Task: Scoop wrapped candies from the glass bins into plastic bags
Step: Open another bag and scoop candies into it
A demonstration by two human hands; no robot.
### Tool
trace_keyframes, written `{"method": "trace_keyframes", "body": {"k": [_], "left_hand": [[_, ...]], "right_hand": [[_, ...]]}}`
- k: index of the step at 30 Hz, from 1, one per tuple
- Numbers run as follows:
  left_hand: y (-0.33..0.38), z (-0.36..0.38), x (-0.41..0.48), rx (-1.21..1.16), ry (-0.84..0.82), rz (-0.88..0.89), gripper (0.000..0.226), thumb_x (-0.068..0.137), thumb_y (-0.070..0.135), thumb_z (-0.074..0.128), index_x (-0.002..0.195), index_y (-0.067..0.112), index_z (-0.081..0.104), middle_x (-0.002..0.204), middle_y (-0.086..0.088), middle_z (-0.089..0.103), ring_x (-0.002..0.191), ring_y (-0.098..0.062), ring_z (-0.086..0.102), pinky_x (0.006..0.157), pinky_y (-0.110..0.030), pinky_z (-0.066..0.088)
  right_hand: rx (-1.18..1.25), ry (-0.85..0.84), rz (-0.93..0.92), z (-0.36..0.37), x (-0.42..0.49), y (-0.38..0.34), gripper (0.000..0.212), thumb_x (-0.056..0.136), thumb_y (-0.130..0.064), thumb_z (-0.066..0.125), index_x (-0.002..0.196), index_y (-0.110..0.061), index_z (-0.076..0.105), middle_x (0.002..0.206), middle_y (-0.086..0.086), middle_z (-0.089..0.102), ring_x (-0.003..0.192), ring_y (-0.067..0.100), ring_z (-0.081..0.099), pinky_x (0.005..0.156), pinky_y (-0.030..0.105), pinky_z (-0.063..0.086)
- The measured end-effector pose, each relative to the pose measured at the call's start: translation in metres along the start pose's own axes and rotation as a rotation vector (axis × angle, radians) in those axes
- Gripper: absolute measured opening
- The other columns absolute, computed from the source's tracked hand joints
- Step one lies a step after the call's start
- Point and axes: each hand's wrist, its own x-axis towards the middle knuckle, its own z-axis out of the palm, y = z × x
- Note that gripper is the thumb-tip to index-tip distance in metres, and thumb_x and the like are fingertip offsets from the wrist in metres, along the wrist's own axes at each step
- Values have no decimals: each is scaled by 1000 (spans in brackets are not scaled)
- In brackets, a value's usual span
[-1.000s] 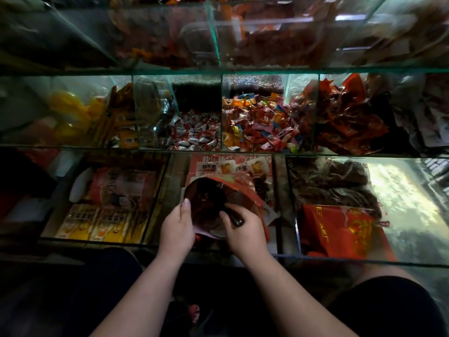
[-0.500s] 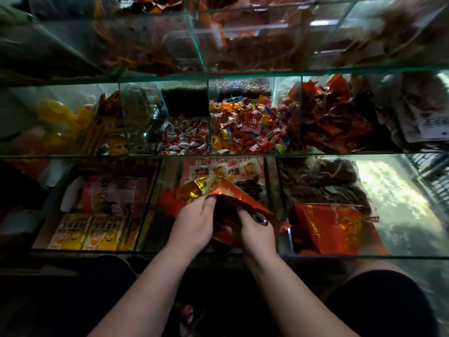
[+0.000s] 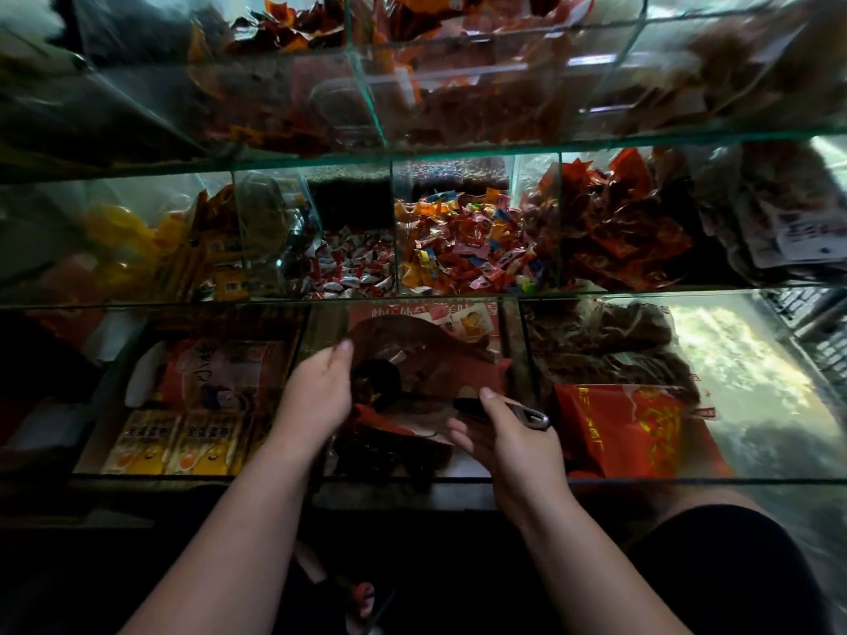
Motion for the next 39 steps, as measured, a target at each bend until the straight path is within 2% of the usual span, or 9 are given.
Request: {"method": "trace_keyframes", "body": {"k": [4,8,13,19,22,24,28,32,39], "left_hand": [[-16,-9,5,-45,35,-79,44,106,46,39,81,21,64,81,8,63,81,-17,58,68,-30,37],[-30,-10,-1,-51,75,-76,43,106,42,42,74,24,66,76,12,67,76,-8,61,58,-23,38],[-47,-9,-11,-48,93,-66,34,107,39,42,102,25,73,87,18,66,82,-5,60,63,-20,40],[-52,-7,-31,-96,118,-57,35,107,35,42,83,38,68,76,26,66,77,14,59,55,-4,37],[-47,-10,-33,-23,87,-80,31,105,40,45,118,26,69,105,14,70,103,-10,64,73,-19,46],[-42,-13,-33,195,81,-91,47,100,46,51,140,21,54,132,-2,61,126,-26,54,94,-37,48],[-12,-12,-42,212,186,209,56,99,48,51,148,24,41,152,2,40,144,-18,28,117,-45,30],[6,0,-36,233,31,369,54,102,47,47,153,31,36,161,11,28,152,-10,11,124,-41,14],[17,12,-38,134,19,423,56,100,53,42,150,29,43,158,9,35,150,-11,19,120,-40,21]], "right_hand": [[-46,14,-73,-8,-14,-20,16,95,-18,72,102,-3,71,88,23,78,79,39,78,65,37,64],[-88,35,-139,-18,-27,-38,22,97,-20,70,104,0,71,88,24,78,79,41,78,64,39,64],[-130,70,-257,-33,-36,-54,25,97,-26,68,95,-2,73,89,25,78,79,41,78,61,35,63],[-188,47,-364,-26,-46,-61,25,99,-29,65,83,-17,81,88,22,79,77,41,78,60,34,62],[-214,12,-369,-21,-51,-63,28,100,-28,64,81,-17,80,88,23,78,76,41,78,59,33,62],[-245,-16,-388,-17,-55,-66,27,100,-29,64,81,-20,80,87,21,79,76,41,78,61,35,63],[-292,-54,-417,-12,-66,-73,27,101,-29,62,83,-21,80,87,19,79,76,41,78,61,37,63],[-308,-87,-424,-8,-83,-84,24,96,-30,66,82,-15,78,86,20,79,72,41,78,57,34,61],[-325,-191,-485,-21,-116,-109,15,82,-26,72,77,-12,72,84,23,78,71,44,77,54,38,59]]}}
